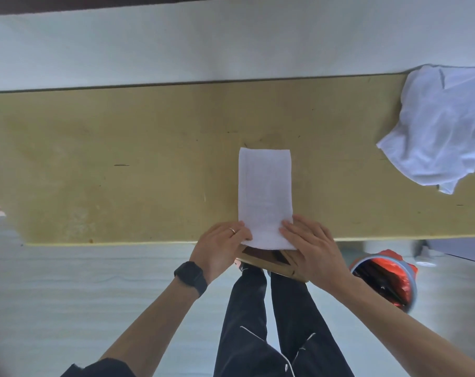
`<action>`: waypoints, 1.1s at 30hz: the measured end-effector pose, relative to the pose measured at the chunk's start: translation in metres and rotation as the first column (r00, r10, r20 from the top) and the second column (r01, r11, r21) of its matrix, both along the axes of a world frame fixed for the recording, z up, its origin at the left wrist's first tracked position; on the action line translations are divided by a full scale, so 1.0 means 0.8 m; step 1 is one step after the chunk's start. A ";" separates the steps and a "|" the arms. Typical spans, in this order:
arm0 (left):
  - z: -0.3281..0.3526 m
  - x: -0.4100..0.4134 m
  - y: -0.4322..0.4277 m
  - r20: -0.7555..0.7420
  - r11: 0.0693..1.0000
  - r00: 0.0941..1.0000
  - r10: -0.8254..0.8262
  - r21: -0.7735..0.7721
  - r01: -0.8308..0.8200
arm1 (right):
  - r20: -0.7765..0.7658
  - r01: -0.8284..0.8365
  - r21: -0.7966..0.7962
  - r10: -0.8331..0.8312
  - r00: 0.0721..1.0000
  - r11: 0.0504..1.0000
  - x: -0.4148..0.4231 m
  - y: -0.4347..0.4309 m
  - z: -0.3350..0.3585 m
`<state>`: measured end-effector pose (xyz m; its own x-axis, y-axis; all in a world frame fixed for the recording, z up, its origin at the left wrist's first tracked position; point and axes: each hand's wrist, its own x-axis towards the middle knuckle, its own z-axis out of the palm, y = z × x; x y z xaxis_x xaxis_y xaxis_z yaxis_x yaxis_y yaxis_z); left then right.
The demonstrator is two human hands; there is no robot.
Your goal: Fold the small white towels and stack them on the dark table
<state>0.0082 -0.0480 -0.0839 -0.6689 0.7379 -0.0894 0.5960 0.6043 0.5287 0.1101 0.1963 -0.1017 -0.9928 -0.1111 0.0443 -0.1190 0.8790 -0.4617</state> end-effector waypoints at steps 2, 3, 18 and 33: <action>0.030 -0.020 0.010 0.284 0.983 0.942 0.181 -0.089 -0.162 | 0.121 0.051 -0.069 -0.042 0.992 0.996 -0.024 0.001 0.025; 0.041 -0.033 0.016 0.415 0.963 0.869 0.270 -0.117 -0.243 | 0.236 0.090 -0.104 -0.063 0.970 0.991 -0.041 0.003 0.041; 0.013 -0.183 0.094 0.601 0.743 0.568 0.562 -0.066 -0.666 | 0.589 0.805 -0.344 -0.556 0.586 0.484 -0.199 0.005 0.032; -0.001 -0.199 0.111 0.381 0.786 0.702 0.601 -0.123 -0.606 | 0.484 0.759 -0.074 -0.643 0.594 0.646 -0.222 0.001 0.023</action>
<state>-0.1512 0.0407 -0.0847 -0.8836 0.1905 -0.4277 -0.1455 0.7566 0.6375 -0.0676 0.1972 -0.0833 -0.6859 0.5844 -0.4336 0.7194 0.4547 -0.5252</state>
